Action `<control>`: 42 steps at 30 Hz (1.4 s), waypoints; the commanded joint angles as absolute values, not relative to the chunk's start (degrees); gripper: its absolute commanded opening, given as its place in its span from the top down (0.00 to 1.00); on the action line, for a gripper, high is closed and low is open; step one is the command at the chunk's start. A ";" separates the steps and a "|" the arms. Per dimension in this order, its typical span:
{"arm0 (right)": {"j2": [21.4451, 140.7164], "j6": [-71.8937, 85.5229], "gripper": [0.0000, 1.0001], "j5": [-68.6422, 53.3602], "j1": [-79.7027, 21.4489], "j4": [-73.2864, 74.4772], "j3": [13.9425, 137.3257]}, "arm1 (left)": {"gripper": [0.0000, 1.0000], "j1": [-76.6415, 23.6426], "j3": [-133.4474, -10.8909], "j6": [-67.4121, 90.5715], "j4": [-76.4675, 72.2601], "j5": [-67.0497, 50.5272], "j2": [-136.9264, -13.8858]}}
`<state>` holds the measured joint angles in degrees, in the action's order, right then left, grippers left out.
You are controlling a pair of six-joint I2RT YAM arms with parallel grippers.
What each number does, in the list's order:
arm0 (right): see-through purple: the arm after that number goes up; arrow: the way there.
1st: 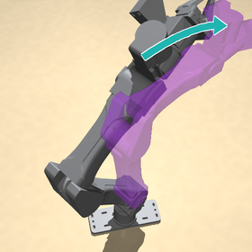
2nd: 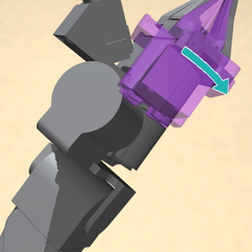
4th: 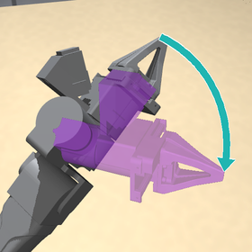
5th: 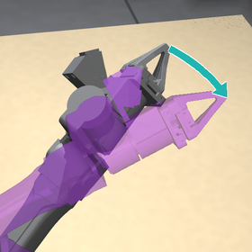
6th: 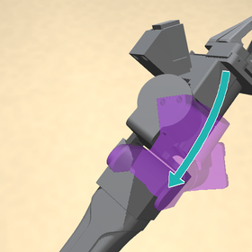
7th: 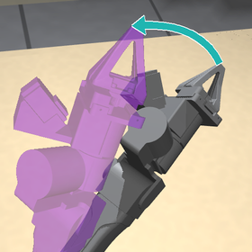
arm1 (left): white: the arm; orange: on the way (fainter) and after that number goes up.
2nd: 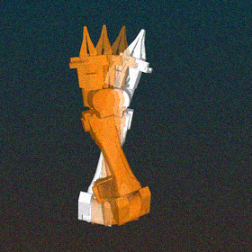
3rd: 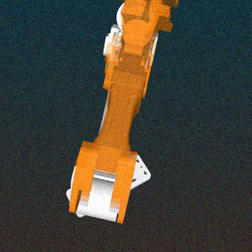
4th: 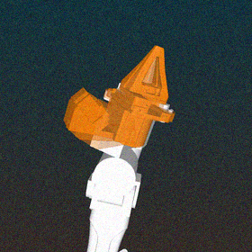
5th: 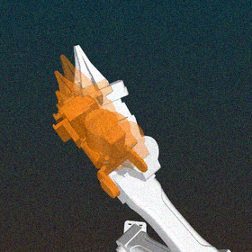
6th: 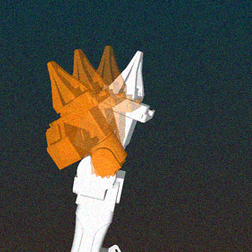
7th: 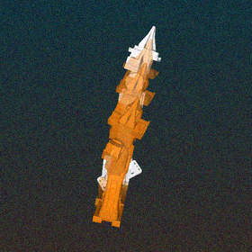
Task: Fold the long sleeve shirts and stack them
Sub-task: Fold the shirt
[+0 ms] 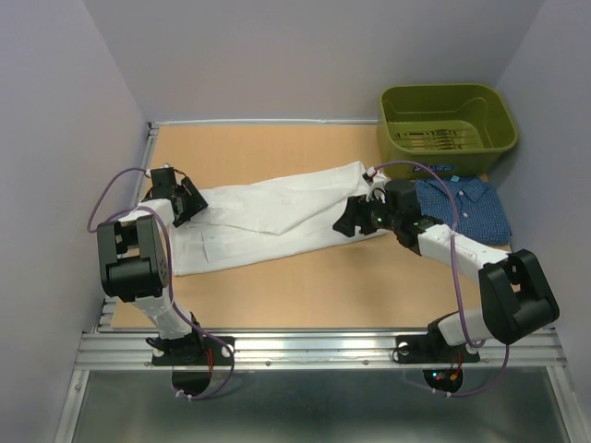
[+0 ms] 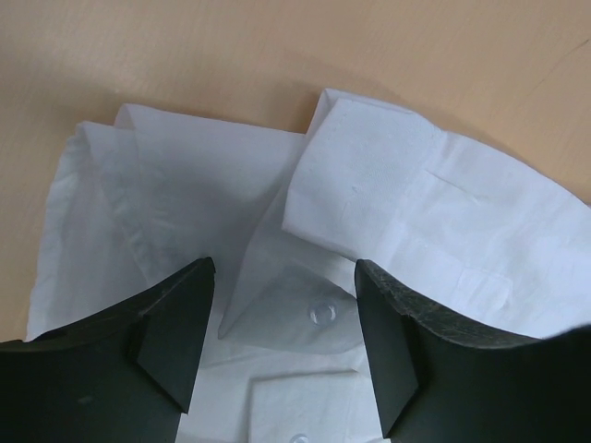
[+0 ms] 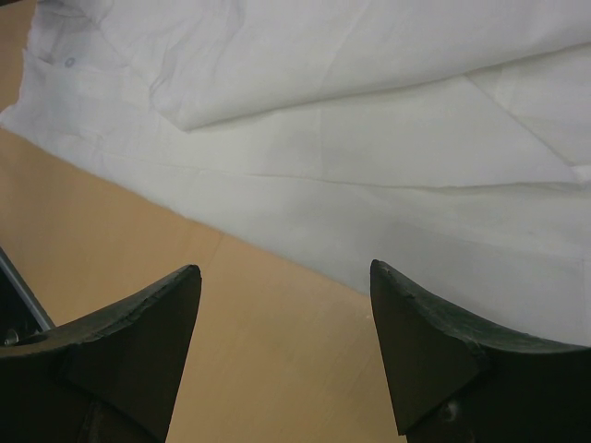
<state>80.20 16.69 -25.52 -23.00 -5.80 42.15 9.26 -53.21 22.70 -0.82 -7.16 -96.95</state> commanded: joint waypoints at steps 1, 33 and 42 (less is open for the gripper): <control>77.96 16.35 0.21 -25.84 -23.64 -9.40 40.34 | 0.29 7.74 -52.30 21.62 1.32 -8.09 -95.98; 76.90 17.67 0.21 -23.56 -23.64 -9.40 40.69 | 1.00 5.54 -54.85 30.93 21.61 -7.47 -78.76; 76.29 17.58 0.21 -23.38 -23.64 -9.32 39.99 | 0.91 5.54 -45.36 33.40 20.13 -2.66 -74.36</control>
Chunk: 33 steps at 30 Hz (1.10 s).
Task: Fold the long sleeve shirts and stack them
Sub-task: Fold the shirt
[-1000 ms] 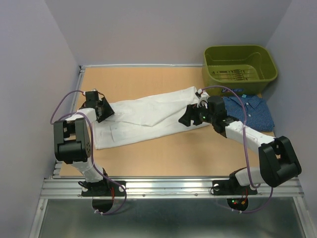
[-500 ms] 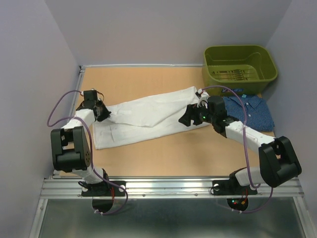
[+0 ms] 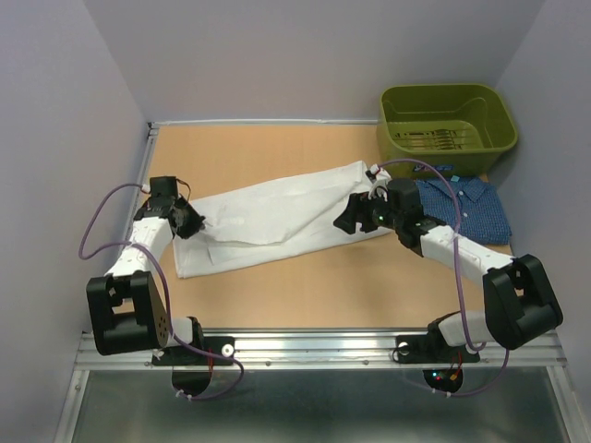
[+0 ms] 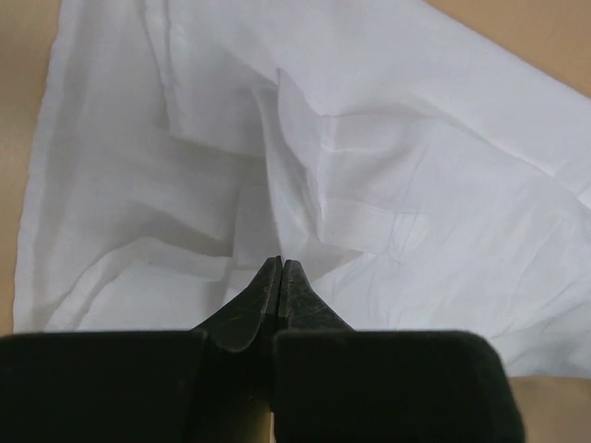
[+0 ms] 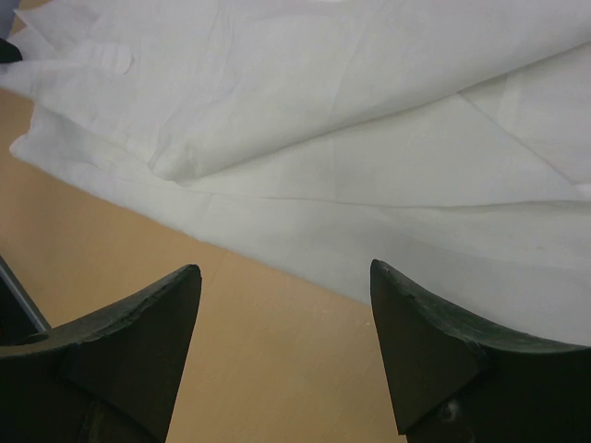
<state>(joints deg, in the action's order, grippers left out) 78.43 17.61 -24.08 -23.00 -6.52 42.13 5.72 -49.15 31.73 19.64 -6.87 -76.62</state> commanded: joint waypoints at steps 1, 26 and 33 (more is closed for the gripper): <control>76.38 17.49 0.21 -23.38 -23.56 -9.32 40.08 | 0.88 5.54 -43.96 34.09 19.69 -0.81 -74.18; 102.54 40.94 0.21 -31.03 -37.96 -31.54 61.16 | 0.54 -9.05 -39.22 45.33 10.03 8.25 -64.94; 113.62 46.92 0.21 -31.03 -41.75 -41.21 64.16 | 0.72 -6.78 -33.49 52.63 0.89 12.75 -72.23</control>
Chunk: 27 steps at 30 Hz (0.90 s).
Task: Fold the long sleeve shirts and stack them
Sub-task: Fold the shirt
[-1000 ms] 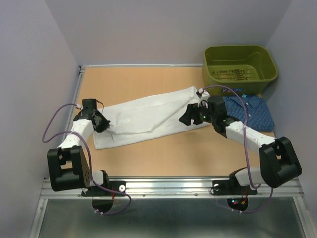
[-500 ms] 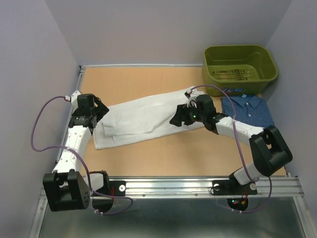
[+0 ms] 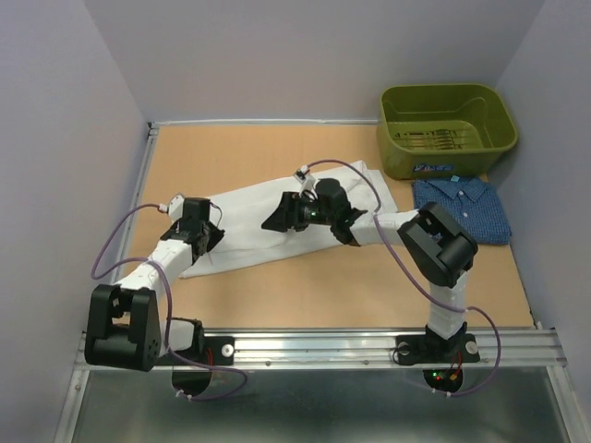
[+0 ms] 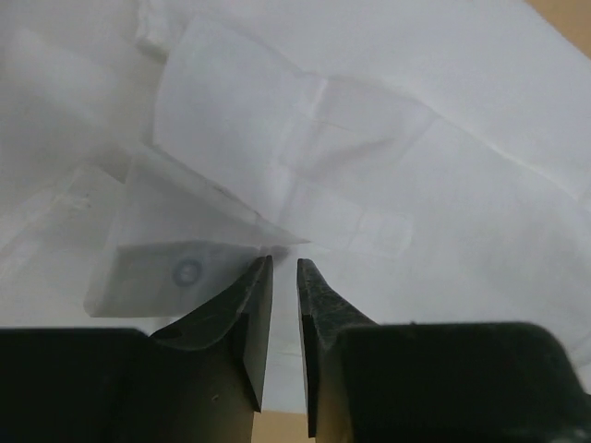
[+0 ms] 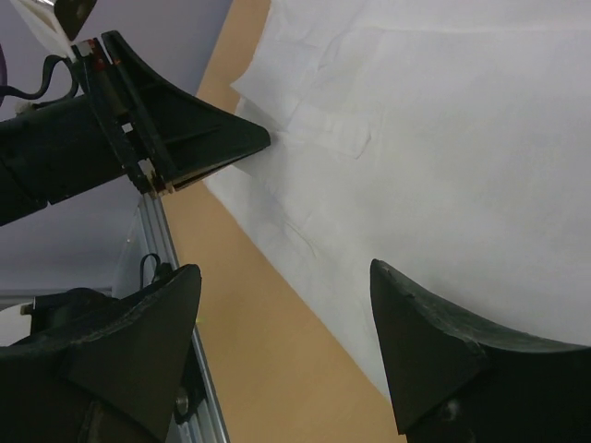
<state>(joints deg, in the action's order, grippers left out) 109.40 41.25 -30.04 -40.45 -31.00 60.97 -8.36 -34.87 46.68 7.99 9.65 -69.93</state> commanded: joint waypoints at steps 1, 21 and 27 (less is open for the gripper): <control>114.77 47.28 0.21 -31.03 -41.92 -42.87 63.90 | 0.73 -6.42 -33.14 53.17 -0.95 12.14 -73.29; 120.23 40.79 0.21 -28.39 -25.06 -46.14 57.22 | 0.76 1.84 -27.95 54.49 -3.87 7.56 -79.72; 120.24 38.42 0.21 -28.57 -18.11 -45.88 59.15 | 0.76 1.76 -28.83 53.17 -3.25 7.21 -78.40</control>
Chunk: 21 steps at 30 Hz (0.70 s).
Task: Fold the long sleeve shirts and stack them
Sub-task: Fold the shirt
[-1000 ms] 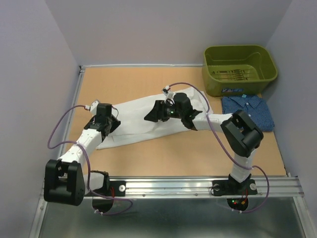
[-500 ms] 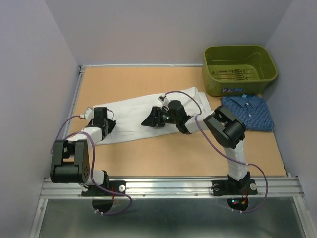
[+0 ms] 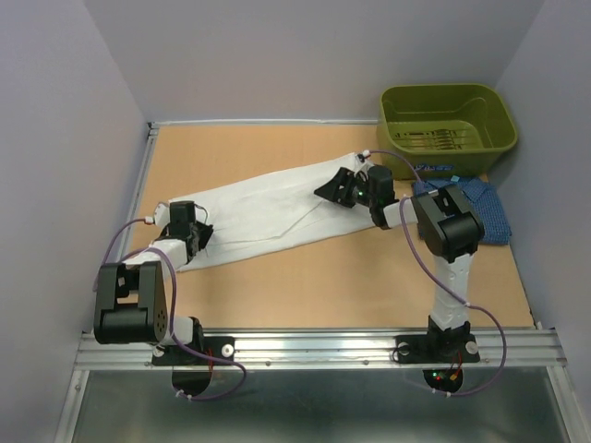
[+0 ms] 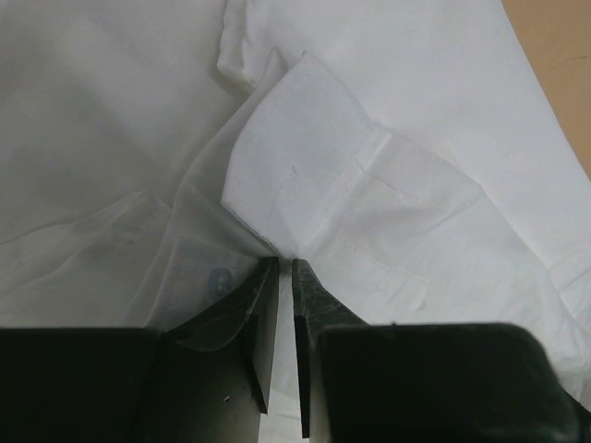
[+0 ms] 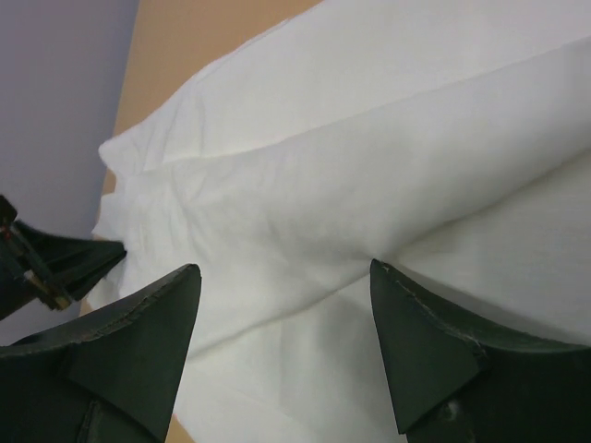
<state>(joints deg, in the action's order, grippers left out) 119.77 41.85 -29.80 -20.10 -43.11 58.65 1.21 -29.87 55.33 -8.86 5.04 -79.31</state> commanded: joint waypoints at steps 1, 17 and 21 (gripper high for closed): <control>119.36 37.80 0.21 -28.39 -17.58 -45.01 59.41 | 0.74 1.84 -29.09 52.74 -2.56 7.12 -78.05; 104.50 15.12 0.31 -15.56 -17.84 -14.25 57.14 | 0.28 0.18 -35.24 45.44 6.06 9.67 -67.49; 103.54 15.29 0.38 -15.21 -18.72 -10.73 55.55 | 0.28 -2.55 -37.17 45.79 5.89 9.84 -74.24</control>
